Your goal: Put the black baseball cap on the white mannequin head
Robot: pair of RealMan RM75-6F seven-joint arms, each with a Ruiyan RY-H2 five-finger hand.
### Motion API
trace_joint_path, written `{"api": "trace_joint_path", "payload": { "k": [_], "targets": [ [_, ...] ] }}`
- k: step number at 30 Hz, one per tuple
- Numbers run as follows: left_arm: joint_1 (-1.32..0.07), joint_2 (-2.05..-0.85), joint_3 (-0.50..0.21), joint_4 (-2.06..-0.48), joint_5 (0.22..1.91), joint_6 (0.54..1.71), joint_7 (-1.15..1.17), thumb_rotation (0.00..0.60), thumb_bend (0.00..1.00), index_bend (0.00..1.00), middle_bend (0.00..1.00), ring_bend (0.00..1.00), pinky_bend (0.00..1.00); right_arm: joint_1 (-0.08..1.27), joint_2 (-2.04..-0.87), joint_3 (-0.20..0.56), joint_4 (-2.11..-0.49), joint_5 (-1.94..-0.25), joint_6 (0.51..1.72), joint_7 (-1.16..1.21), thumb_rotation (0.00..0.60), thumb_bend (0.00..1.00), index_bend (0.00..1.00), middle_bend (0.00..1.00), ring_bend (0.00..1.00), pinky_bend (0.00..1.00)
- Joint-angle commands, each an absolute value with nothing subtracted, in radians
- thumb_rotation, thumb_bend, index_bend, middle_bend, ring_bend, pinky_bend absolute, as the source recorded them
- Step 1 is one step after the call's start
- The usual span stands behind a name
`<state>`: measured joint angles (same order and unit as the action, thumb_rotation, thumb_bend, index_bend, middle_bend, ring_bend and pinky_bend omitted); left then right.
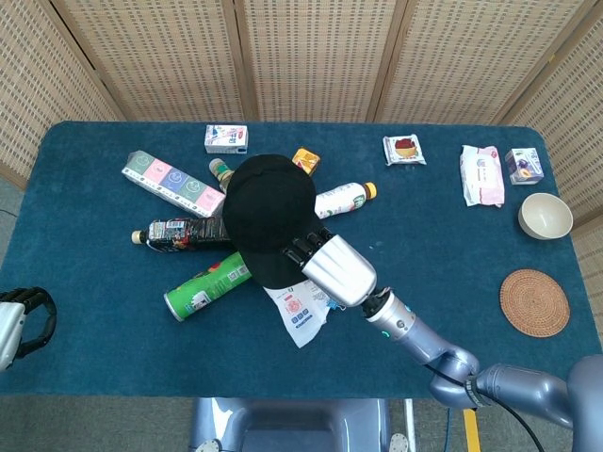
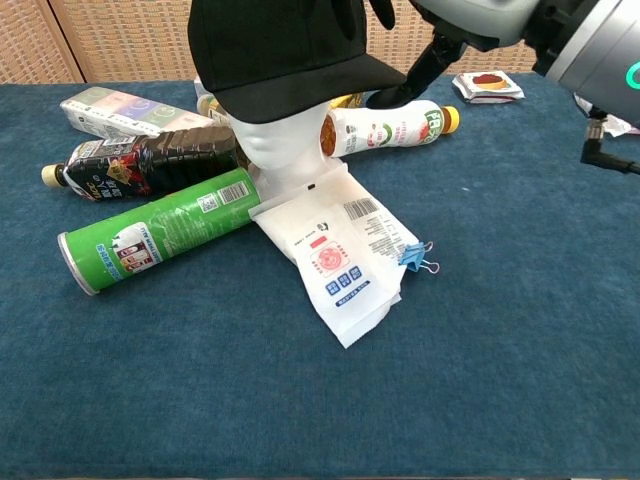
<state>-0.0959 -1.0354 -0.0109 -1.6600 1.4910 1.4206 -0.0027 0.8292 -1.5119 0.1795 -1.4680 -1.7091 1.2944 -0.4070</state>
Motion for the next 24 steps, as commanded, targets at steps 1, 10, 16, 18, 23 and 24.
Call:
{"api": "trace_joint_path", "payload": {
  "k": [1,10,16,18,23,24],
  "targets": [
    [-0.097,-1.035,-0.012,-1.662,1.491,1.421,-0.001,0.6,0.31,0.57,0.42,0.35,0.36,0.815,-1.499,0.173,-1.473,-1.706,1.3,-0.408,0.6,0.12,0.3,0.48,0.56,0.66],
    [-0.1,-1.035,-0.014,-1.666,1.489,1.419,0.006,0.6,0.31,0.57,0.42,0.35,0.36,0.748,-1.445,0.149,-1.495,-1.686,1.334,-0.397,0.6,0.15,0.3,0.48,0.56,0.66],
    [-0.095,-1.04,-0.021,-1.664,1.476,1.431,0.012,0.6,0.31,0.57,0.42,0.35,0.36,0.671,-1.406,0.135,-1.506,-1.645,1.383,-0.382,0.6,0.19,0.38,0.52,0.59,0.68],
    [-0.094,-1.042,-0.023,-1.663,1.475,1.434,0.014,0.6,0.31,0.57,0.42,0.35,0.36,0.652,-1.399,0.132,-1.503,-1.633,1.393,-0.377,0.6,0.2,0.42,0.55,0.62,0.69],
    [-0.094,-1.051,-0.026,-1.659,1.476,1.44,0.019,0.6,0.31,0.57,0.42,0.35,0.36,0.598,-1.381,0.124,-1.503,-1.601,1.425,-0.362,0.6,0.22,0.51,0.62,0.68,0.74],
    [-0.095,-1.053,-0.026,-1.657,1.476,1.441,0.019,0.6,0.31,0.57,0.42,0.35,0.36,0.587,-1.377,0.123,-1.505,-1.593,1.431,-0.361,0.6,0.23,0.53,0.64,0.69,0.75]
  ]
}}
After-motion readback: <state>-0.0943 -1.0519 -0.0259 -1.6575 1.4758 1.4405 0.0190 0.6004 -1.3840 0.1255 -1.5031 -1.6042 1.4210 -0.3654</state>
